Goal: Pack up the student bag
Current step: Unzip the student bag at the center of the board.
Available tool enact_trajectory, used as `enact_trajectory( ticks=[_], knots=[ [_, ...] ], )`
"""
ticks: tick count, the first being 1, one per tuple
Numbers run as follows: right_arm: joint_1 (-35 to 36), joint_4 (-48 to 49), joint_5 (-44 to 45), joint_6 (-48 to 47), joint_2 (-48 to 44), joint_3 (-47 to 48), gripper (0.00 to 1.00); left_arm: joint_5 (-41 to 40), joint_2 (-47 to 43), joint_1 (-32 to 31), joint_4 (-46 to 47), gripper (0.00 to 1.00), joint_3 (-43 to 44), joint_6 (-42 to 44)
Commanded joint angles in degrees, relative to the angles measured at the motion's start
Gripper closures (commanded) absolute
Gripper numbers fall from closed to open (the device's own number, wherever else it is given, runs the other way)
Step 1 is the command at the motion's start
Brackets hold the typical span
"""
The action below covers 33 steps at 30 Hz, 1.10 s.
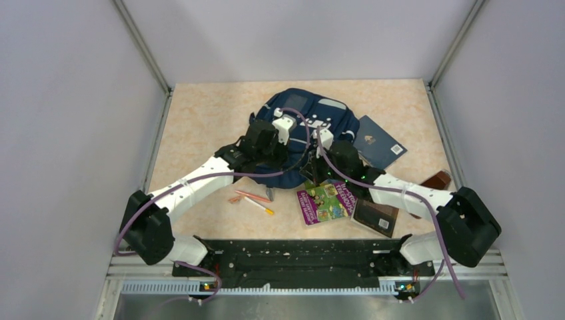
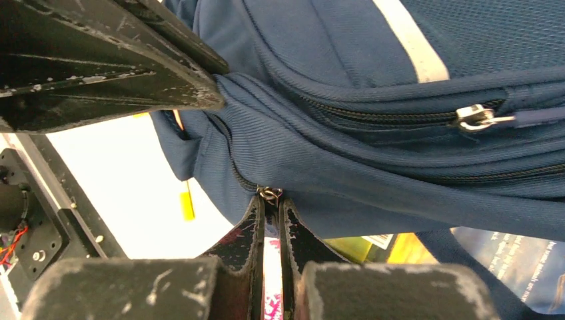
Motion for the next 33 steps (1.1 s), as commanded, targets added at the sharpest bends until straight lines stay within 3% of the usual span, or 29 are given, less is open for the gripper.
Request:
enact_trajectory(
  ticks=[1, 18, 23, 27, 33],
  knots=[
    [3.1, 2.1, -1.6, 3.1, -1.5, 3.6, 1.0, 0.7, -0.8, -0.1, 5.9, 1.0, 3.9, -2.7],
    [9.1, 9.8, 0.5, 9.9, 8.2, 8.3, 1.0, 1.1, -1.0, -0.1, 5.8, 1.0, 3.9, -2.7],
    [9.2, 9.8, 5.6, 8.0, 5.0, 4.8, 0.83, -3.7, -2.3, -0.1, 5.2, 1.0, 3.4, 1.0],
    [9.1, 5.6, 14.7, 4.9, -0.1, 1.4, 0.63, -3.9, -2.8, -0.2, 5.5, 1.0, 2.8, 2.6],
    [8.3, 2.0, 29.0, 1.6, -8.7, -4.2, 0.42, -5.8, -2.4, -0.2, 4.9, 1.0, 3.3, 3.3]
  ],
)
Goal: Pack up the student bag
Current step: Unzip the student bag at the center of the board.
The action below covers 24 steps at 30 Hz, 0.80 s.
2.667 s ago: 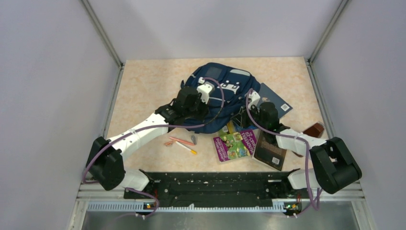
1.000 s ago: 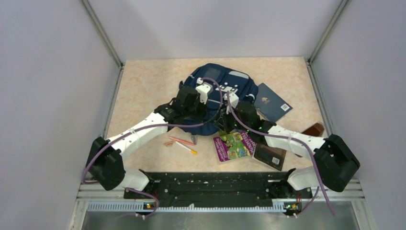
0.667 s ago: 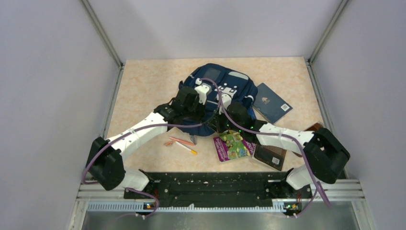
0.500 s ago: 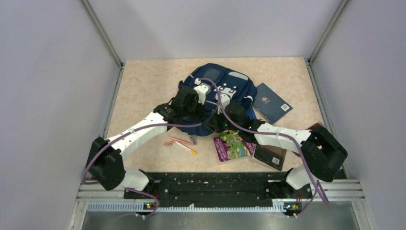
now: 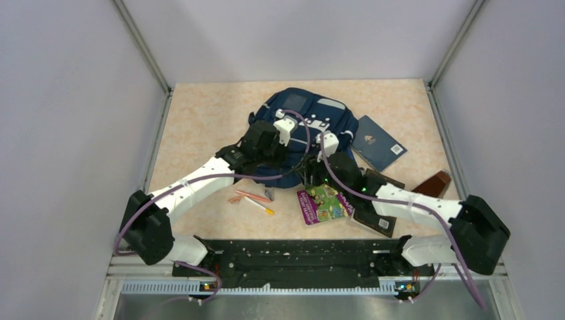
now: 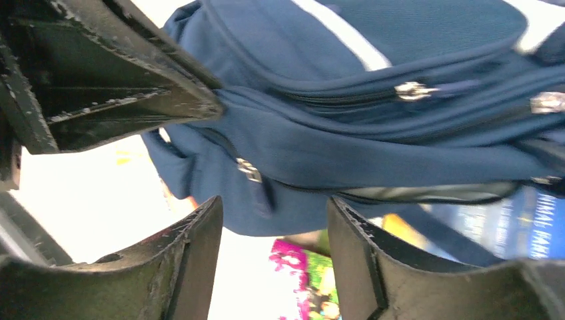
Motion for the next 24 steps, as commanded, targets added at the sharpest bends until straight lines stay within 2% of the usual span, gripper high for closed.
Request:
enact_trajectory(
  ticks=[1, 7, 12, 18, 24],
  knots=[
    [-0.9, -0.9, 12.0, -3.4, -6.9, -3.5, 0.39, -2.6, -2.4, 0.2, 5.3, 1.0, 3.3, 0.6],
    [-8.6, 0.6, 6.9, -6.1, -11.6, -6.9, 0.27, -2.8, -2.5, 0.2, 5.1, 1.0, 3.3, 1.3],
    [-10.2, 5.8, 9.6, -18.0, -11.9, -9.9, 0.18, -2.9, -2.7, 0.2, 4.9, 1.0, 3.5, 1.5],
    [-14.2, 15.0, 0.6, -25.8, -12.9, -13.6, 0.17, -3.3, -2.9, 0.2, 4.5, 1.0, 3.7, 1.7],
    [-14.2, 12.8, -4.7, -32.7, -9.4, -9.4, 0.15, -3.5, -2.9, 0.2, 4.4, 1.0, 3.7, 1.6]
  ],
)
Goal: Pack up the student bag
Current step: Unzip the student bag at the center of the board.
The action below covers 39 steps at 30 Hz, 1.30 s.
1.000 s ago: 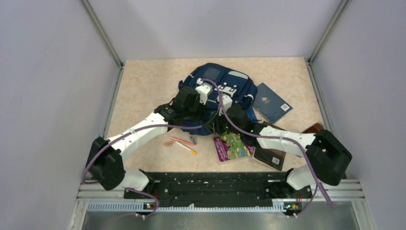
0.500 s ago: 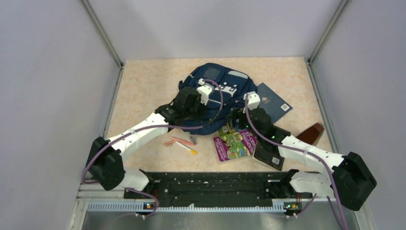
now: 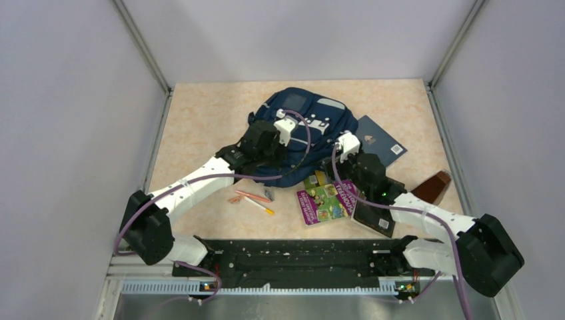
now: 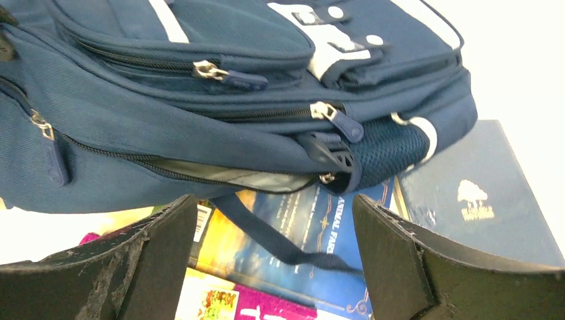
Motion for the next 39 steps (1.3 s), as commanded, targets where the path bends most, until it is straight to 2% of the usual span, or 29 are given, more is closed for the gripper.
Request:
enact_trajectory(
  ticks=[1, 6, 17, 19, 21, 24, 26, 30, 31, 32, 34, 37, 39],
  knots=[
    [-0.2, 0.4, -6.3, -7.5, 2.7, 6.1, 0.15, -2.3, -2.8, 0.2, 4.4, 1.0, 3.7, -0.3],
    [-0.3, -3.6, -11.0, -8.9, 8.6, 10.9, 0.16, -2.2, -2.8, 0.2, 4.3, 1.0, 3.6, -0.4],
    [-0.2, -2.3, -13.6, -10.3, 17.6, 16.0, 0.19, -2.1, -3.4, 0.2, 4.1, 1.0, 3.9, -0.4],
    [-0.2, -1.8, -12.7, -10.4, 18.7, 16.8, 0.31, -2.1, -3.5, 0.2, 4.2, 1.0, 3.7, -0.4],
    [-0.2, -2.2, -12.3, -10.1, 19.1, 17.8, 0.5, -2.3, -3.4, 0.2, 4.2, 1.0, 3.8, -0.4],
    [0.0, -2.6, -11.8, -9.2, 18.1, 18.5, 0.83, -2.9, -3.6, 0.2, 4.3, 1.0, 3.7, 0.3],
    [0.3, -3.0, -11.1, -7.8, 16.6, 18.7, 0.99, -3.5, -4.1, 0.2, 4.6, 1.0, 3.6, 1.1],
    [1.5, -3.6, -10.2, -2.8, 12.9, 17.8, 1.0, -3.5, -5.6, 0.1, 5.3, 1.0, 3.1, 2.8],
    [2.1, -3.4, -9.1, -1.1, 11.9, 17.4, 1.0, -3.6, -6.0, 0.1, 5.5, 0.94, 3.0, 3.0],
    [3.1, -3.2, -7.2, -0.4, 11.3, 17.0, 1.0, -3.7, -6.4, 0.1, 5.6, 0.85, 2.9, 3.2],
    [5.4, -3.1, -2.0, 1.9, 10.8, 16.6, 1.0, -3.9, -7.2, 0.1, 5.8, 0.59, 3.2, 3.3],
    [7.6, -3.3, 3.2, 6.4, 11.2, 17.3, 1.0, -5.9, -8.7, -0.4, 5.6, 0.32, 4.2, 2.1],
    [7.9, -3.6, 4.3, 9.3, 11.8, 17.9, 1.0, -8.1, -9.8, -1.6, 5.5, 0.22, 4.6, -1.1]
  ],
)
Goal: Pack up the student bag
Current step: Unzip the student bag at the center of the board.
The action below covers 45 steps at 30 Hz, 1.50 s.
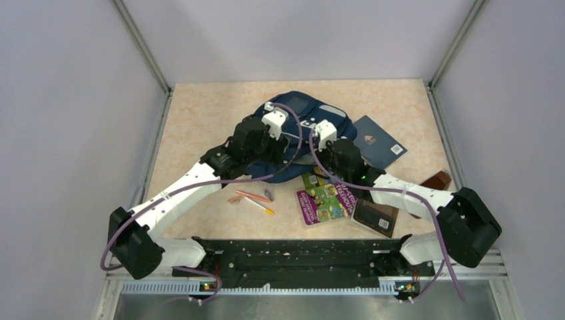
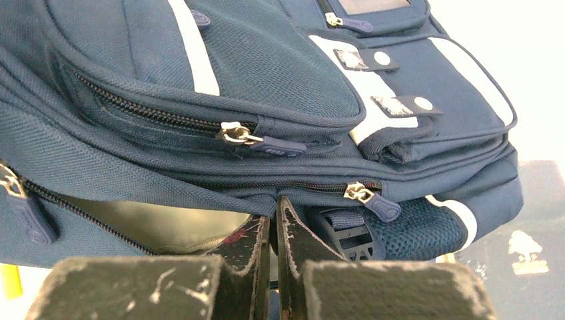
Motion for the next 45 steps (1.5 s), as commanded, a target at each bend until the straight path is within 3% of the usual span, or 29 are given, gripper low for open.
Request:
enact_trajectory(
  ticks=[1, 7, 12, 18, 22, 28, 33, 45],
  knots=[
    [2.3, 2.8, 4.1, 9.7, -1.5, 2.6, 1.0, -4.8, -3.6, -2.7, 6.4, 0.2, 3.7, -4.8],
    [2.6, 1.7, 8.2, 12.9, -0.3, 3.5, 1.0, -18.5, -4.3, -10.8, 7.7, 0.19, -2.2, -12.5],
    [2.7, 1.1, 10.6, 13.5, -0.1, 3.4, 1.0, -30.9, -5.2, -16.2, 8.7, 0.16, -6.6, -25.2],
    [2.7, 1.4, 10.0, 14.3, 0.3, 3.6, 1.0, -30.8, -4.5, -18.9, 17.6, 0.16, -13.2, -34.6],
    [2.6, 1.5, 9.7, 14.7, 0.3, 3.5, 1.0, -30.5, -0.9, -18.9, 15.5, 0.2, -12.0, -37.2],
    [2.6, 1.5, 9.9, 15.0, 0.3, 3.4, 1.0, -33.5, 1.9, -18.9, 11.2, 0.35, -10.5, -39.7],
    [2.7, 1.2, 10.1, 15.0, 0.6, 3.7, 1.0, -35.5, -0.2, -22.3, 9.8, 0.26, -11.0, -39.5],
    [2.7, 0.0, 10.6, 15.7, 1.9, 5.1, 1.0, -42.6, -2.6, -30.0, 6.4, 0.21, -12.0, -45.0]
  ],
)
